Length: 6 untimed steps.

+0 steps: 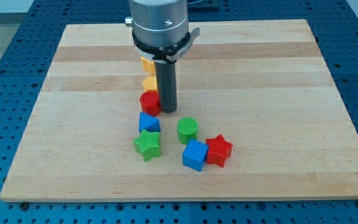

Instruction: Move your arm to the right bottom

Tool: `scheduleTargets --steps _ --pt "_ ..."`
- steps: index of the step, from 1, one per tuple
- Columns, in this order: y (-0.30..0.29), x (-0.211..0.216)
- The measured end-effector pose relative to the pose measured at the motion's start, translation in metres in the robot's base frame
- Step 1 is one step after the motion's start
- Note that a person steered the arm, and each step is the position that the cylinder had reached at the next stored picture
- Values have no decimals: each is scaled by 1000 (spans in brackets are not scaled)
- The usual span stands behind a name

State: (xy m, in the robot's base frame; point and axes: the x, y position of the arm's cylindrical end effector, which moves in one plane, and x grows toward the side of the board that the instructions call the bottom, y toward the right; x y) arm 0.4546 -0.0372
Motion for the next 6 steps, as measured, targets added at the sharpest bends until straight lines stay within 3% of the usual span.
scheduleTargets --steps 1,6 --pt "1 0" --pt "197 -18"
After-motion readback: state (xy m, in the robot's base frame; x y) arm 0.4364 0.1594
